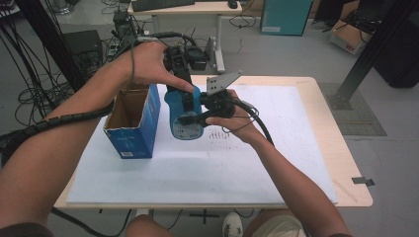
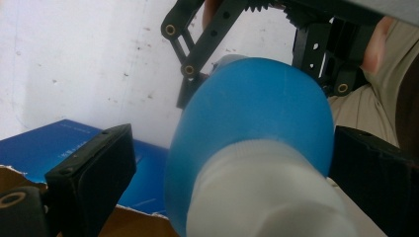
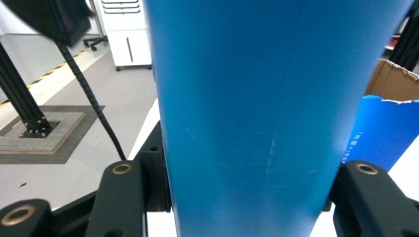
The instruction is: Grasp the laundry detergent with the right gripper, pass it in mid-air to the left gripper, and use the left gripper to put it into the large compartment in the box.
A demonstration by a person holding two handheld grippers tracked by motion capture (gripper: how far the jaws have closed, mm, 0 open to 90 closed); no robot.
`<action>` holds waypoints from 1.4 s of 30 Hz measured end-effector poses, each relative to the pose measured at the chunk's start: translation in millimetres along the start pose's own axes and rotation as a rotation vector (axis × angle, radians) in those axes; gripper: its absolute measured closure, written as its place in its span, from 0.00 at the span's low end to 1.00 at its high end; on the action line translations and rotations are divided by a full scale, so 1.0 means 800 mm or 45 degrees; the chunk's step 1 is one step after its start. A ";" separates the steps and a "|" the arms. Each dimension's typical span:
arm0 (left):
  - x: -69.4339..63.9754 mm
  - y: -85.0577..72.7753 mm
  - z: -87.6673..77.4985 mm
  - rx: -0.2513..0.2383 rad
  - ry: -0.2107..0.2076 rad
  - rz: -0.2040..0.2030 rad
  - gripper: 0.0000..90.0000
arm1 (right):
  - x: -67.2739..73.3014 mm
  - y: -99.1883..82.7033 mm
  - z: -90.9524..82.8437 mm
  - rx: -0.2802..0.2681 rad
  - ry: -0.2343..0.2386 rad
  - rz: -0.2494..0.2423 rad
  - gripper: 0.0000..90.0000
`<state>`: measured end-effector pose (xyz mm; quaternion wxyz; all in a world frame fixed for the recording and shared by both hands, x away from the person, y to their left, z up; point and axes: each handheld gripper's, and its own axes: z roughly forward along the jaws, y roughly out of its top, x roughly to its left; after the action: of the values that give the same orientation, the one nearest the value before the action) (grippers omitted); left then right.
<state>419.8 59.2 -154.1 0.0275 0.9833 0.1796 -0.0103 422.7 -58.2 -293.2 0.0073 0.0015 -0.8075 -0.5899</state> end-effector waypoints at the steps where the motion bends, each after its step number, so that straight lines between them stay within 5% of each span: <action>1: 0.000 0.000 0.001 0.001 0.003 0.002 0.06 | 0.000 0.000 0.000 0.001 0.001 -0.002 0.50; 3: -0.001 0.001 0.002 0.007 0.000 0.006 0.06 | 0.003 0.001 -0.001 -0.009 0.026 0.043 0.49; 16: -0.001 0.000 0.001 0.006 0.007 0.011 0.06 | -0.001 0.002 0.000 -0.001 0.000 -0.009 0.49; 21: -0.002 0.000 0.001 0.006 0.002 0.009 0.06 | 0.003 0.003 -0.001 0.002 0.022 0.048 0.50; 28: -0.001 0.002 0.001 0.019 0.013 0.015 0.06 | -0.003 0.000 -0.001 0.022 0.002 -0.040 0.49; 42: -0.002 0.001 0.001 0.016 0.009 0.009 0.06 | -0.003 0.001 -0.001 0.022 0.002 -0.039 0.49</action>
<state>418.6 57.6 -155.0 0.0209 0.9841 0.1761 -0.0076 424.8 -58.6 -292.0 -0.0010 0.0142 -0.8124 -0.5829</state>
